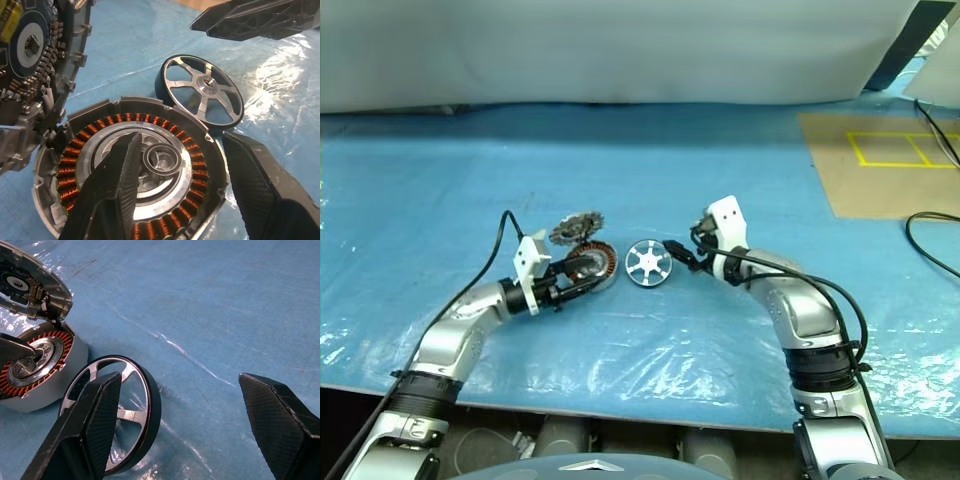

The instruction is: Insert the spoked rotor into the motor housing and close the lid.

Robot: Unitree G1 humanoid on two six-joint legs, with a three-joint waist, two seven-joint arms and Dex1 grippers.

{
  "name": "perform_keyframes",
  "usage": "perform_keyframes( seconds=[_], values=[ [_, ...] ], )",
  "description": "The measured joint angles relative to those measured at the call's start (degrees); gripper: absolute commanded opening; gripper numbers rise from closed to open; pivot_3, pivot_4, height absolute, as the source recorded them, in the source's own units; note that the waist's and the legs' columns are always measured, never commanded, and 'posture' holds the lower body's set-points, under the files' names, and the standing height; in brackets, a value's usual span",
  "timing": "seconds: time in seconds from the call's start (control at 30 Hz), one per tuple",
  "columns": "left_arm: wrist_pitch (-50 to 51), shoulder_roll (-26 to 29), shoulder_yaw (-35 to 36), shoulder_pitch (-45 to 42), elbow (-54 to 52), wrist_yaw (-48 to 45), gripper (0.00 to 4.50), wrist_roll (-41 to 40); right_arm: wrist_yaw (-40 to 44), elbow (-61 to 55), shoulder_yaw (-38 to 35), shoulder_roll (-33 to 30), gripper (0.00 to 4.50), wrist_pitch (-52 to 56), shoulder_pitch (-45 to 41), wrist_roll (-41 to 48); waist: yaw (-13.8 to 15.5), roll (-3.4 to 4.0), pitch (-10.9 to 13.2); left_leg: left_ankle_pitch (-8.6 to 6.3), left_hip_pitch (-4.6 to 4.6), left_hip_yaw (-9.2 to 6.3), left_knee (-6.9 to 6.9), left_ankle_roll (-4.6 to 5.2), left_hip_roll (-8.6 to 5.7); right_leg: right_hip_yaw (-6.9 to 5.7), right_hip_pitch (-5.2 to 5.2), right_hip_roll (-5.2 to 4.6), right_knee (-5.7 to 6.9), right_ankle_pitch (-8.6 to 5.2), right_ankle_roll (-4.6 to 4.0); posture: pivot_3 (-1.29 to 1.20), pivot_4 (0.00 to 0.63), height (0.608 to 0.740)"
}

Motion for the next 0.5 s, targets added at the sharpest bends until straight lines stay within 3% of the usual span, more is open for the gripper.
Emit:
perform_keyframes(
  seconds=[0.5],
  values=[
    [-6.9, 0.2, 0.0, -2.7, 5.7, 2.2, 2.69, 4.4, 0.0, 0.0, 0.6, 0.0, 3.92, 0.0, 0.0, -0.4, -0.1, 0.00, 0.0, 0.00, -0.01, 0.00, 0.01, 0.00, 0.00, 0.00, -0.02, 0.01, 0.01, 0.01, 0.02, 0.00, 0.150, 0.740]
  ],
)
